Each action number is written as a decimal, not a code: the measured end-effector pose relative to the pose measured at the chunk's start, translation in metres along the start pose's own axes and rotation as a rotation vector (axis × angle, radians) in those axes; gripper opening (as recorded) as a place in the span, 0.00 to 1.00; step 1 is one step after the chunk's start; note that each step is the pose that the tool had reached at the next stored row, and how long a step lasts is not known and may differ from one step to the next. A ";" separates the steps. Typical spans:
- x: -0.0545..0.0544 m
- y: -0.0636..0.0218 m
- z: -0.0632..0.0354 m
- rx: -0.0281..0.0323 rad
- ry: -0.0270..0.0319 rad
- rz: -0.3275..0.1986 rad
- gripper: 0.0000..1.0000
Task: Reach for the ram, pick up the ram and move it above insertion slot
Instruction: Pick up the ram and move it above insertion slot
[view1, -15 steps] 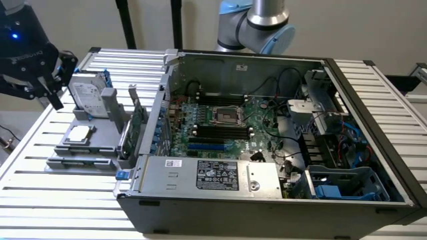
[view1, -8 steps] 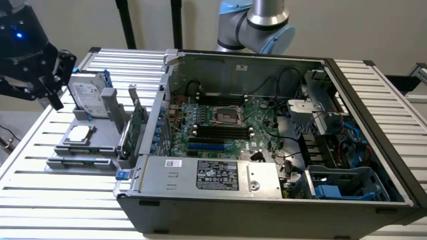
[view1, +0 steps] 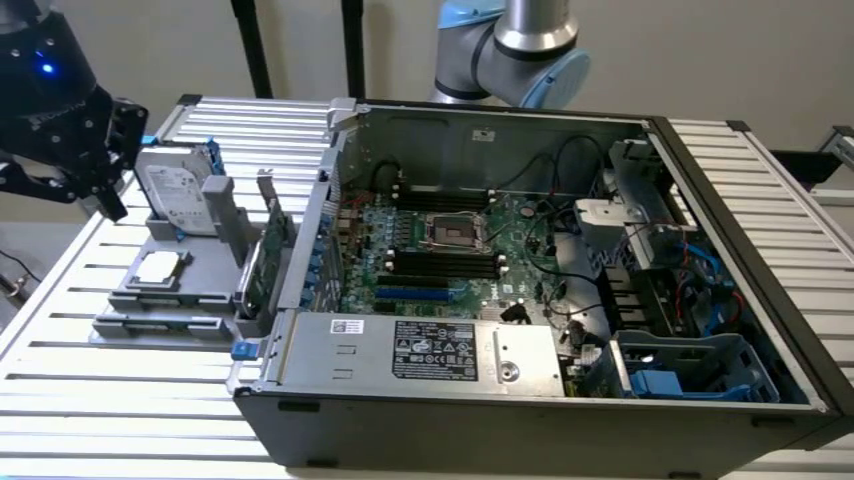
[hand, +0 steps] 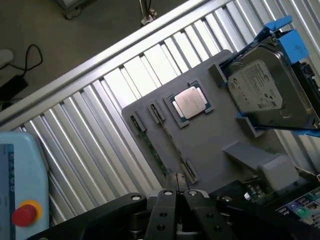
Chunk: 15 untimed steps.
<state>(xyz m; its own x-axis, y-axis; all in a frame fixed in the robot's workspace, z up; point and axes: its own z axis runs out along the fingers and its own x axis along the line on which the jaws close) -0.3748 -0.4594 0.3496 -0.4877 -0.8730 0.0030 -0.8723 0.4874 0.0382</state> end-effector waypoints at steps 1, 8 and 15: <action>0.000 0.0000 0.0001 0.0001 0.0006 -0.018 0.11; 0.000 0.0000 0.0014 0.0023 0.0048 -0.146 0.11; 0.000 -0.0002 0.0043 0.0110 0.0054 -0.271 0.11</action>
<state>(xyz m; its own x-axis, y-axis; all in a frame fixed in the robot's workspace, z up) -0.3747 -0.4594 0.3453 -0.2358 -0.9718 -0.0006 -0.9714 0.2357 0.0274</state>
